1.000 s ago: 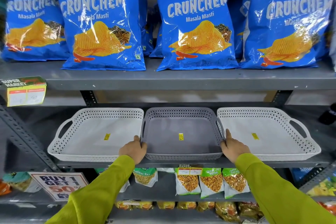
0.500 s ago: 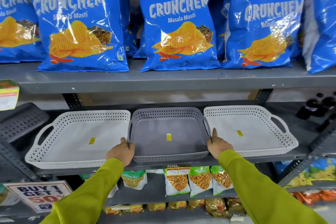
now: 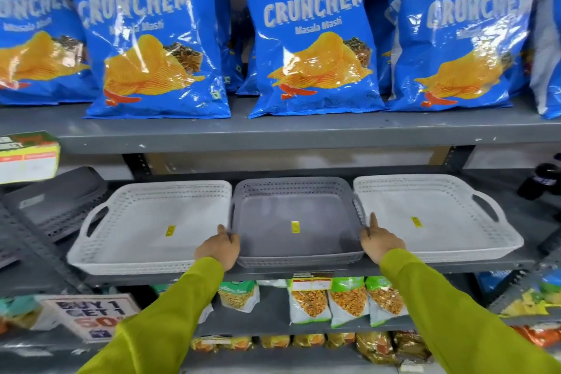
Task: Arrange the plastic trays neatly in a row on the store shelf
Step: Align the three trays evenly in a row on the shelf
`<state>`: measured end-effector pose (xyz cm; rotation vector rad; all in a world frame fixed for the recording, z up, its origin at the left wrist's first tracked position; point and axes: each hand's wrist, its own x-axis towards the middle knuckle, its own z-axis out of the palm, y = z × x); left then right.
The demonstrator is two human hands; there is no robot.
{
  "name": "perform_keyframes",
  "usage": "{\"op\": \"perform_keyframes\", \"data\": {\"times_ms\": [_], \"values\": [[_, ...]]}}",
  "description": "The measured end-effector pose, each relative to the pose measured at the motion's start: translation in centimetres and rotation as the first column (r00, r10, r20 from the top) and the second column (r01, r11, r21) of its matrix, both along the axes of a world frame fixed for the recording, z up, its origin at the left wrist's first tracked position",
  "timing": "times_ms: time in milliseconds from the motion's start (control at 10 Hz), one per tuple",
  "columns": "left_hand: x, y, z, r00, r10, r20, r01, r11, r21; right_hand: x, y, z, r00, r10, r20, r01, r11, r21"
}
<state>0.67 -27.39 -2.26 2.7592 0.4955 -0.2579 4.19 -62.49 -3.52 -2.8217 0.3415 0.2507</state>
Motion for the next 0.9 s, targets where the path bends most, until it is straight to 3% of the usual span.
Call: {"op": "perform_keyframes", "data": {"times_ms": [700,900], "values": [[-0.5,0.2,0.6,1.0,0.006,0.026,-0.005,0.999,-0.054,0.2,0.3,0.1,1.0,0.018,-0.003,-0.018,0.999,0.027],[-0.9,0.4,0.5,0.997,-0.002,0.076,0.006,0.999,-0.047,-1.0,0.9,0.7,0.989,0.015,0.148,-0.016,1.0,0.007]]}}
